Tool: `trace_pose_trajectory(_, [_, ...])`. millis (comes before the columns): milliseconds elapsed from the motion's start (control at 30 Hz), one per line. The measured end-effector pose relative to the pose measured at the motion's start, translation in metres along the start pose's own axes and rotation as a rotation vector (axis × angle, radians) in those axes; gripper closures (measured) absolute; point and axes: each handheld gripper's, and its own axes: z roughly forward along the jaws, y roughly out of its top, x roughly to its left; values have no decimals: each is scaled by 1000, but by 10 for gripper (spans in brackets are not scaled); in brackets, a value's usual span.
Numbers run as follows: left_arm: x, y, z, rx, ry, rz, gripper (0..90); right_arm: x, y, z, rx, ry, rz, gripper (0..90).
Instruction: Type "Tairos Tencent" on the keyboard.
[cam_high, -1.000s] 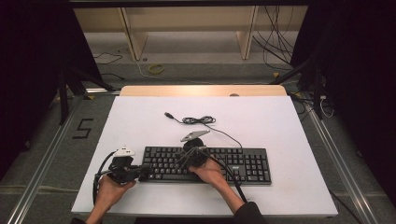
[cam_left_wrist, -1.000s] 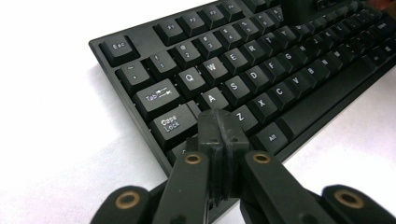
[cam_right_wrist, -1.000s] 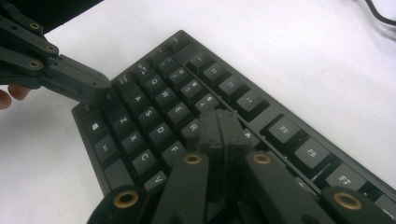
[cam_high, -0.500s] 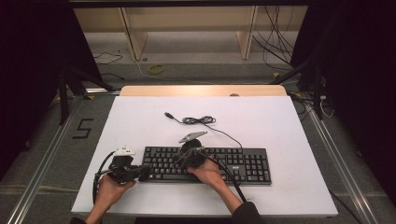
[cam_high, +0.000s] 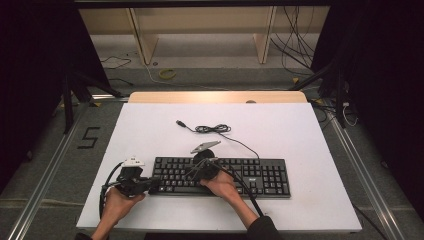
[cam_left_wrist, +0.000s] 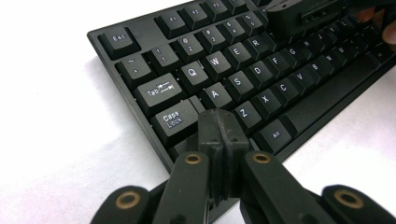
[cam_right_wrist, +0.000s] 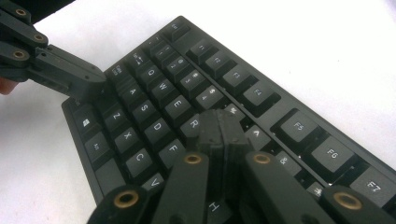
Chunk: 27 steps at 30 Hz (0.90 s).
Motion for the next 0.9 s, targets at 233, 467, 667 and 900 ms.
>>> trace_pose_trajectory(233, [0,0,1,-3,-9,-2,895,0,-1,2,9,-4,-2,900])
trace_pose_trajectory(467, [-1,1,-2,-28,-12,-5,891,0,-1,-1,-9,2,20,900])
trace_pose_trajectory(667, [-1,3,-6,-71,-27,-1,879,1,0,-15,-56,21,22,811])
trace_pose_trajectory(900, [-3,5,-7,-116,-50,-5,784,0,-6,-30,-107,35,26,678])
